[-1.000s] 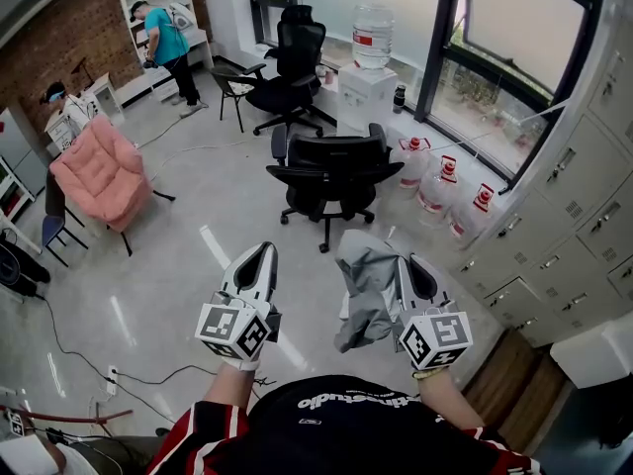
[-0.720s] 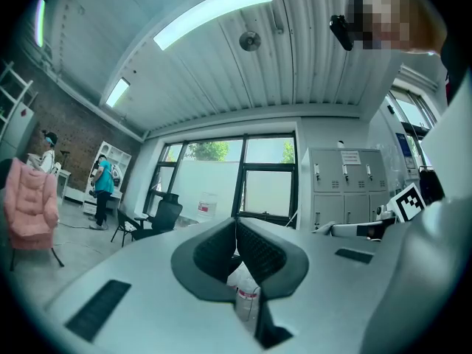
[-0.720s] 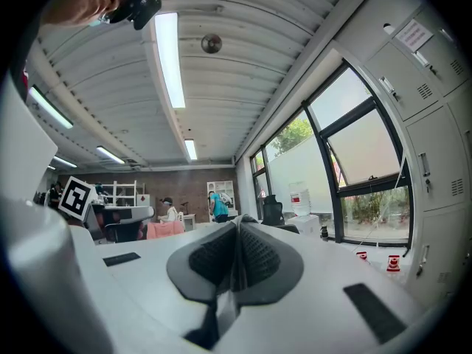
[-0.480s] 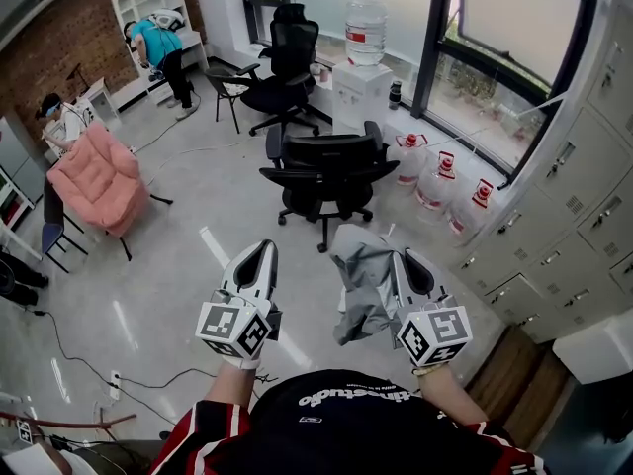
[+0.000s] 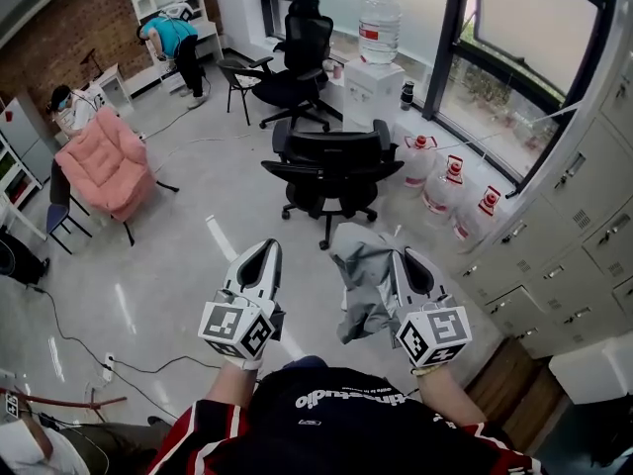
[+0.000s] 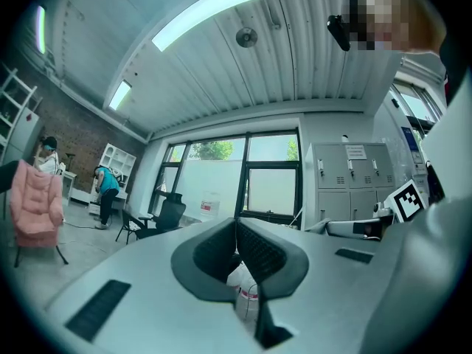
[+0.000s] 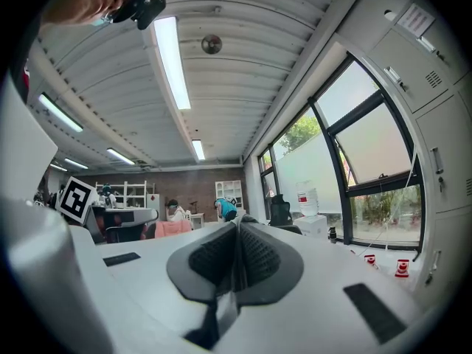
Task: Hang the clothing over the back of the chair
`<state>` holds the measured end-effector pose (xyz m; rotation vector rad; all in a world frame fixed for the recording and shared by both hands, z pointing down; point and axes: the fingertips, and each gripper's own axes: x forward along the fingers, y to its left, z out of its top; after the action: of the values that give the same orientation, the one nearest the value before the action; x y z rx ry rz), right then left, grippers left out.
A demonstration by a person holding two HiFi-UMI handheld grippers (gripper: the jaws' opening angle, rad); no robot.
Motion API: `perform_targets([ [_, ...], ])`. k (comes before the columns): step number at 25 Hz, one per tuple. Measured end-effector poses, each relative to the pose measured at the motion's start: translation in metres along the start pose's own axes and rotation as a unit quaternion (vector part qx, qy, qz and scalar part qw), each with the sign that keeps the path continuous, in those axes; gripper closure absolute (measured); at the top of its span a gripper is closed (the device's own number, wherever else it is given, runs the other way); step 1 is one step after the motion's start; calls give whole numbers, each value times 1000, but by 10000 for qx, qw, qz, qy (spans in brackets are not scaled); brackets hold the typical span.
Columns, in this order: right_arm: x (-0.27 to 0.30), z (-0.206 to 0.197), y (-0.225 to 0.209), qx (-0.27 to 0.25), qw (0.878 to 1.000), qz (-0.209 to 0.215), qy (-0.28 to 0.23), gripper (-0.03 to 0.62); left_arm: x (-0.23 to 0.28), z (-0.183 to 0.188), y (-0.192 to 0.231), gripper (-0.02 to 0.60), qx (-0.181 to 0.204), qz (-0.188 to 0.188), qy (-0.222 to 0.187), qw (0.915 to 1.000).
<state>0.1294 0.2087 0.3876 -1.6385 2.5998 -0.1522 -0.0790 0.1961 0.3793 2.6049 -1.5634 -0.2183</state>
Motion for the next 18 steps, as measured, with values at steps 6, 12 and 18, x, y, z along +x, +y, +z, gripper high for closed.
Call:
perform_targets([
  [6,-4,-2,-11,126,9998,140,-31,572,2,-4,-17,555,109,84,57,9999],
  [12,2,-1,-17,178,9997,161,-76,572,14,-5,-19,555,141,85,52,9999],
  [18,26,-4,-26,123,9998,141,-35,572,41,-16,-5,555,73,18,81,9999],
])
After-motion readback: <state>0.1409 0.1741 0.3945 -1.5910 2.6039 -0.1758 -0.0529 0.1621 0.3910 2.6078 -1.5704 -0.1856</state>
